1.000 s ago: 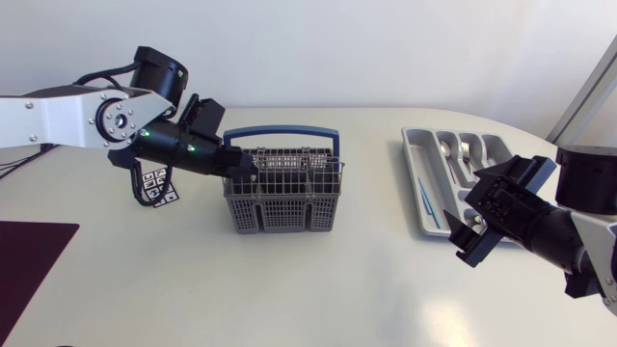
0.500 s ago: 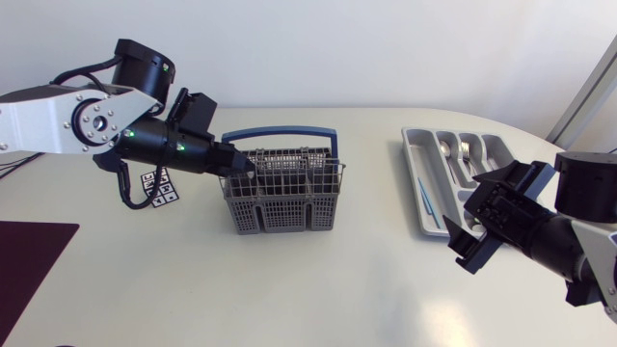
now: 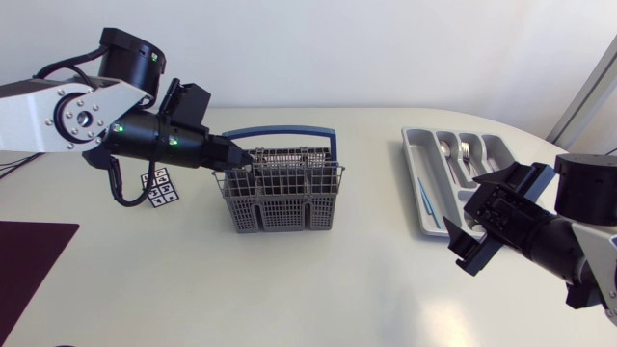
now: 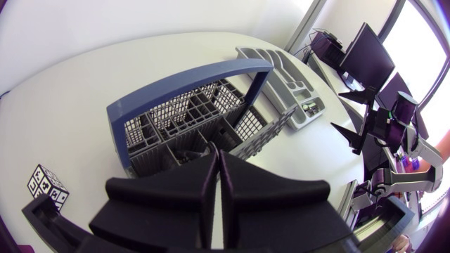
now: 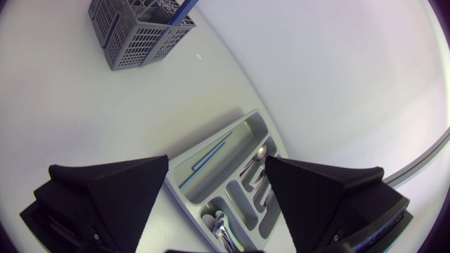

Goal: Transfer all utensils from the basket to the drawer tray.

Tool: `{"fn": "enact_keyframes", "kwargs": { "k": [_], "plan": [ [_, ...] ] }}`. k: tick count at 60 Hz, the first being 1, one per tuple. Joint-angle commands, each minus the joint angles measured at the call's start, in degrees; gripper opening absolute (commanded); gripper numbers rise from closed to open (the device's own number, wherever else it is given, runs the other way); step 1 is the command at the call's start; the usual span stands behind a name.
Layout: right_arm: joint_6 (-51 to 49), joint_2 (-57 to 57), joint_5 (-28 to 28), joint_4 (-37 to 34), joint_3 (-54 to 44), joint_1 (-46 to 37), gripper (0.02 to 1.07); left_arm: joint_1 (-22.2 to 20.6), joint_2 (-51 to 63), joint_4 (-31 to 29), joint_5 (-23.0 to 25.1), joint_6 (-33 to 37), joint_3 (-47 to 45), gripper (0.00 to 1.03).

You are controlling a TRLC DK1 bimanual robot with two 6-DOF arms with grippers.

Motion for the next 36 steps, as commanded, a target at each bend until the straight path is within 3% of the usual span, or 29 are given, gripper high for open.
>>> {"fn": "enact_keyframes", "kwargs": {
  "k": [1,36],
  "plan": [
    [1.3,-0.5,0.5,-0.5,-1.3,0.8,1.01,0.4,-1.8,0.3,-0.3,0.0,1.1,0.03],
    [3.6,0.7,2.2,-1.4,1.0,4.3,1.01,1.9,-4.2,-6.1,2.8,-0.2,7.6,0.03]
  ]
}}
